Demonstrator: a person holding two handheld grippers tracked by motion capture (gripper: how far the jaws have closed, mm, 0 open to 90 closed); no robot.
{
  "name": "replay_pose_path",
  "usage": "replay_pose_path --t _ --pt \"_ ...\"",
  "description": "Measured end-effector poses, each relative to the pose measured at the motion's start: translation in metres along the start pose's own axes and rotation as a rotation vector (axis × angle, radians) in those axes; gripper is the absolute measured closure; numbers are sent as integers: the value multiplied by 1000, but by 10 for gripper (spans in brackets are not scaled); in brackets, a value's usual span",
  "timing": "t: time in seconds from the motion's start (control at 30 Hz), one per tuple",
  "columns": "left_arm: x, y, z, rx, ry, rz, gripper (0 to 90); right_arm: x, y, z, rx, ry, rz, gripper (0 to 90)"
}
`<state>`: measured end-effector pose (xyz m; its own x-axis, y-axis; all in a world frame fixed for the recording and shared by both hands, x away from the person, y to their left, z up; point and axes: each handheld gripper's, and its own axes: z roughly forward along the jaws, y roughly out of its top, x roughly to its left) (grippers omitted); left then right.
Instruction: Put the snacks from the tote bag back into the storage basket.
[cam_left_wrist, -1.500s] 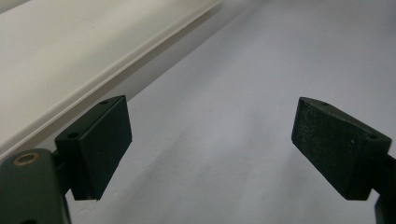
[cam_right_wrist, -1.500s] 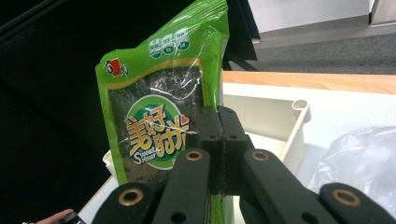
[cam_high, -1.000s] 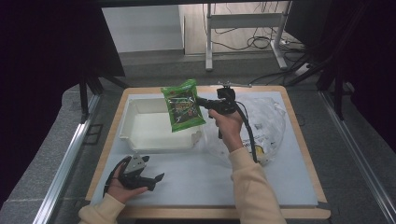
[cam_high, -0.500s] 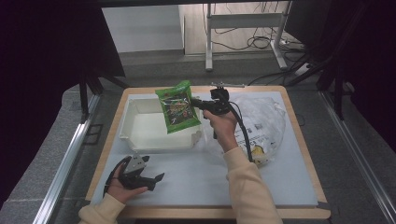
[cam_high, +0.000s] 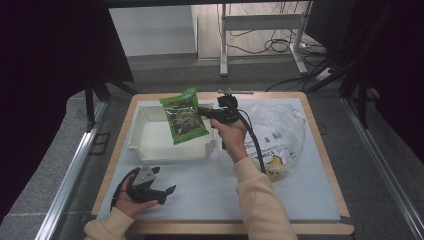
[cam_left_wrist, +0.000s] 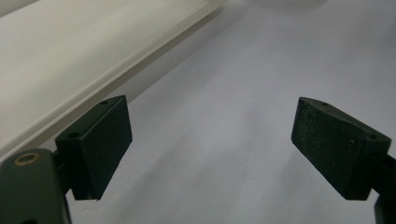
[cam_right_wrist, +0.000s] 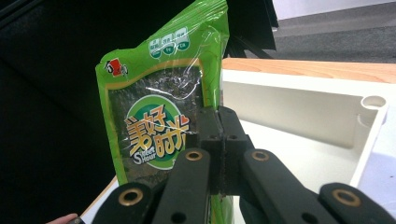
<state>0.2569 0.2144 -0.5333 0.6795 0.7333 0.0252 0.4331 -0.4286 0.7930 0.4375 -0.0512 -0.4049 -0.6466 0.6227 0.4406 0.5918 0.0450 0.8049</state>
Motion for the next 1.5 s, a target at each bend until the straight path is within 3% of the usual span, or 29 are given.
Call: replay_pose_path --t 0.93,1.5 --pt "0 0 -1 -4 -4 -4 123 9 -4 22 12 14 6 900" --pt "0 0 -1 -7 -6 -5 124 17 -9 44 28 27 16 899"
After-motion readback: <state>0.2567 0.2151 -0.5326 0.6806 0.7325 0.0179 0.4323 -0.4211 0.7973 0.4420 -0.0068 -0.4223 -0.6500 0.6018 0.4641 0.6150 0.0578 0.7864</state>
